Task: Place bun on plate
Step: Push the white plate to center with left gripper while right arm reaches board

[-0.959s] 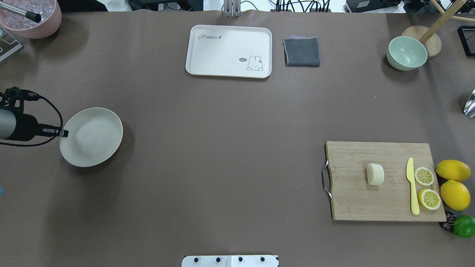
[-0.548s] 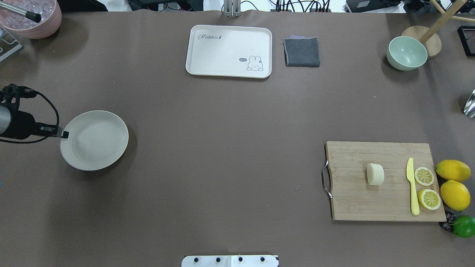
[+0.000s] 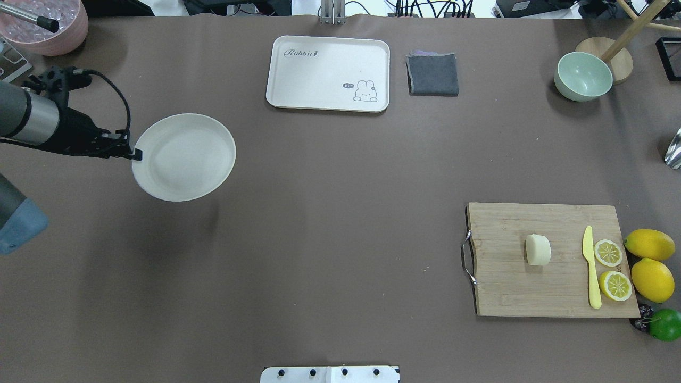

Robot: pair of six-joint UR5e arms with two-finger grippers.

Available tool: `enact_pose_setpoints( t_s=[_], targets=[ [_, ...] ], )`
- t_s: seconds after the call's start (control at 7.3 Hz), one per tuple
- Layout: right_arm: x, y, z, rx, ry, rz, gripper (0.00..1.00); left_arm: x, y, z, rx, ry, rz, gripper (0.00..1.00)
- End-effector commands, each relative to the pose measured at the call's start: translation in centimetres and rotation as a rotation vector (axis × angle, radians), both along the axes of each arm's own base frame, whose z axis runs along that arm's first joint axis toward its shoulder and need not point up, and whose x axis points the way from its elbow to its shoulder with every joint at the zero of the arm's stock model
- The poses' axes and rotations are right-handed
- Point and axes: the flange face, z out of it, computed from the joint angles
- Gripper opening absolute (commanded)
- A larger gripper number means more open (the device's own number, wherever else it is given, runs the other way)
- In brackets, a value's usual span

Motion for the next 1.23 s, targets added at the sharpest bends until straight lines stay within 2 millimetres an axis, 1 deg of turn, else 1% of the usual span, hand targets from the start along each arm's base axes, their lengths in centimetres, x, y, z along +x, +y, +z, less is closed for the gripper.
enact_pose_setpoints(
  t_s=[0.0,0.14,0.27,0.41,0.55,0.68,0.82,1.1],
  targets=[
    [-0.5,-0.4,-0.6,0.021,-0.018,-0.013,1.0,13.7,4.3,-9.9,-0.051,0.002,-0.052,0.0],
    [-1.4,-0.9,-1.5,0.101,-0.016,-0.018,1.0,18.4,7.4,-12.7,-0.06,0.008,-0.075,0.0],
    [-2.9,-2.1,-3.4,0.107,-0.03,0.015,1.0,20.9,9.9,-13.1,-0.058,0.005,-0.08,0.0],
    [-5.1,-4.0,-6.3,0.108,-0.041,0.029,1.0,22.7,11.2,-13.3,-0.073,0.007,-0.091,0.0],
    [-8.1,-4.2,-8.9,0.118,-0.052,0.005,1.0,24.6,11.6,-13.2,-0.065,-0.006,-0.103,0.0],
    [-11.1,-3.9,-11.8,0.1,-0.044,0.026,1.0,25.8,11.9,-14.0,-0.09,0.005,-0.129,0.0],
    [-14.0,-2.9,-14.3,0.075,-0.039,0.049,1.0,26.0,11.8,-14.1,-0.105,0.006,-0.139,0.0],
    [-18.1,-1.3,-17.3,0.06,-0.056,0.04,1.0,25.5,10.9,-13.4,-0.073,-0.014,-0.18,0.98]
  ],
)
